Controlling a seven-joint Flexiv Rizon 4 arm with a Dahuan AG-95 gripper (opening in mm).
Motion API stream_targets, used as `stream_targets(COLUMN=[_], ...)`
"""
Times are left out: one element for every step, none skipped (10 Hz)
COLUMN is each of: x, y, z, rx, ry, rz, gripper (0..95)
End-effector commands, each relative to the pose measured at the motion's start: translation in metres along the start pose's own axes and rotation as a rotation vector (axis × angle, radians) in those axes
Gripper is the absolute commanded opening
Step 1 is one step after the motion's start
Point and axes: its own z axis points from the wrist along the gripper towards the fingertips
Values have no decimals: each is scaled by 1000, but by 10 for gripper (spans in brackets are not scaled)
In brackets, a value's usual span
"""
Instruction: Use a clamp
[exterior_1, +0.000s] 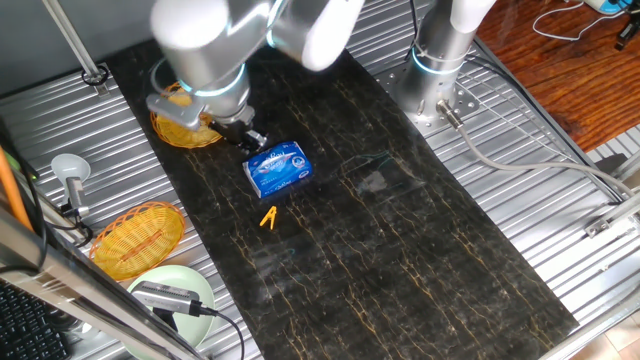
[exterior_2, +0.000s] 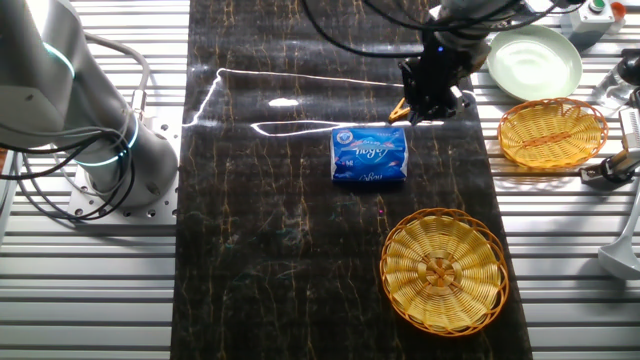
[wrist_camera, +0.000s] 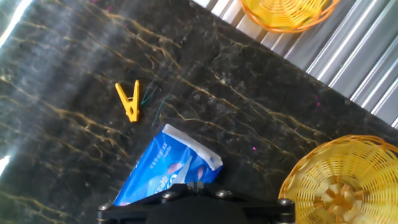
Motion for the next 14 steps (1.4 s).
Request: stream_targets(x=[-8, -19, -29, -40, -49, -59, -72, -76, -80, -82, -83, -83, -84, -84], y=[7, 18, 31, 45, 52, 59, 69, 71, 74, 75, 76, 79, 84, 89], z=[0, 1, 3, 4, 7, 11, 18, 22, 33, 43, 50, 55, 62, 69], rx=[12, 18, 24, 31, 36, 36, 34, 32, 18, -7, -26, -23, -21, -18], ry=[-47, -39, -35, -30, -30, -37, -32, -30, -42, -62, -80, -80, -81, -76], rz=[-73, -68, -59, -55, -67, -83, -100, -100, -114, -140, -165, -183, -201, -207], gripper=[0, 0, 0, 0, 0, 0, 0, 190, 190, 380, 380, 380, 380, 380])
